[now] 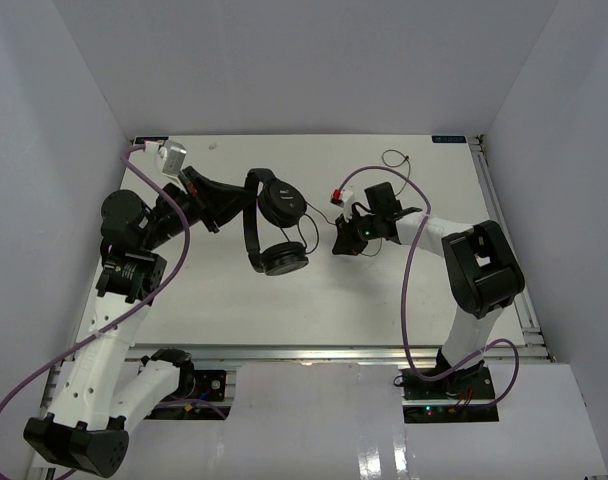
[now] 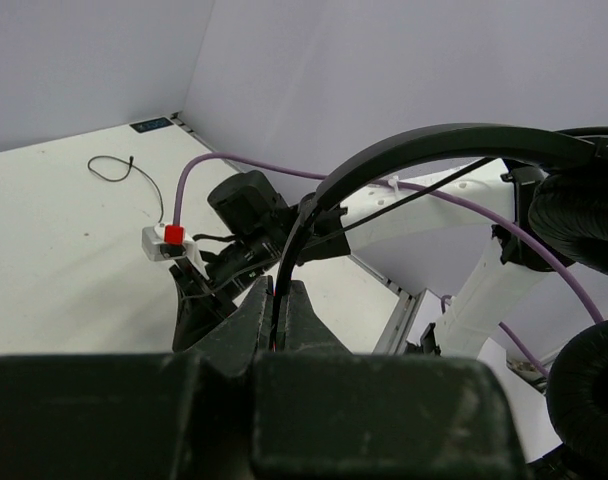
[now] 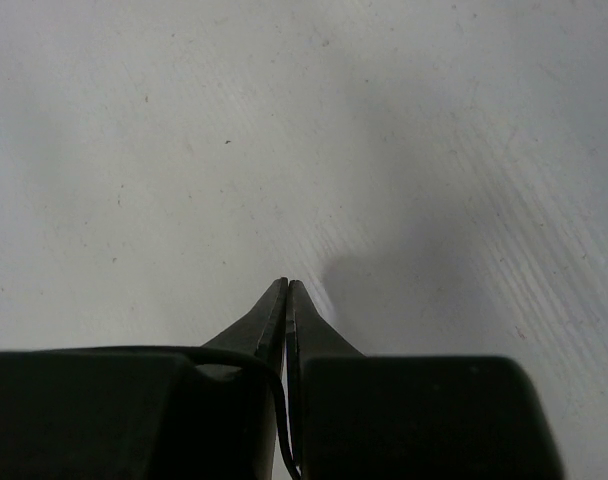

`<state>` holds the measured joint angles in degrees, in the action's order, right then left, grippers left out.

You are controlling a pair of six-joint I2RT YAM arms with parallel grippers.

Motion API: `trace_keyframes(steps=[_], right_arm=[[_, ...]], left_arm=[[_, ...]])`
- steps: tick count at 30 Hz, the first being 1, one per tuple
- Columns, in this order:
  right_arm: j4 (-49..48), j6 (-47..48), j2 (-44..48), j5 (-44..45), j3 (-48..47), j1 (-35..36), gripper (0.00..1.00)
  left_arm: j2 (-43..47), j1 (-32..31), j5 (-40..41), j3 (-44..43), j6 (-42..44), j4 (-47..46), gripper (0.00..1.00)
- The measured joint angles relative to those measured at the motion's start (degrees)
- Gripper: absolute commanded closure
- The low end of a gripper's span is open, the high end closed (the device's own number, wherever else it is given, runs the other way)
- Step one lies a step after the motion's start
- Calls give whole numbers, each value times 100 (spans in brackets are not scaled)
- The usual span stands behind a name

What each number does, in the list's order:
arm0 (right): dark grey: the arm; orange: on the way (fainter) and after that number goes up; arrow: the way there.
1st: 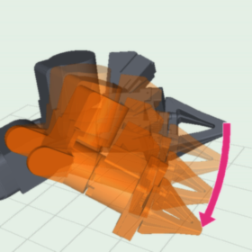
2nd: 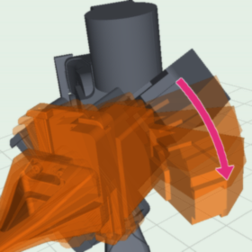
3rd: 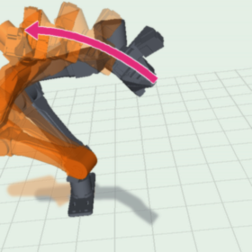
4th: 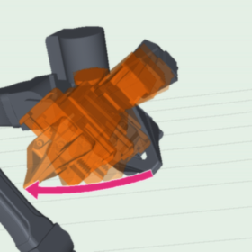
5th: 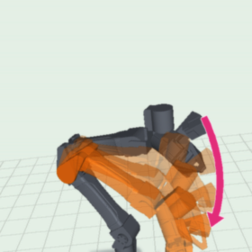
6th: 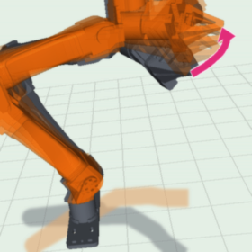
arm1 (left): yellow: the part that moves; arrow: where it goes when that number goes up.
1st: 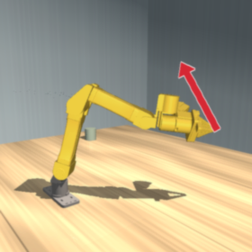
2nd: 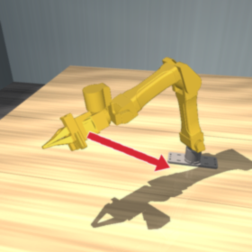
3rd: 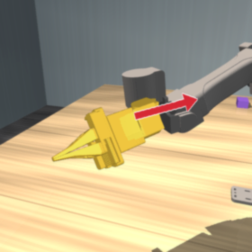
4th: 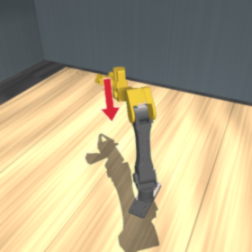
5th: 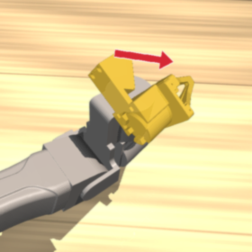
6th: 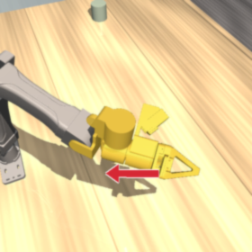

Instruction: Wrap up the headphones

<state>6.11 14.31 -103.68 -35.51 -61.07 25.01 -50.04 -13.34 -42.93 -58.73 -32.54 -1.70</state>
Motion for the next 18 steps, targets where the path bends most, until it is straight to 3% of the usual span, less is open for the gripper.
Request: trace_keyframes(steps=[18], right_arm=[[107,189,174,-26,515,-161,92]], left_arm=[[-388,47,1242,-1026,364,981,100]])
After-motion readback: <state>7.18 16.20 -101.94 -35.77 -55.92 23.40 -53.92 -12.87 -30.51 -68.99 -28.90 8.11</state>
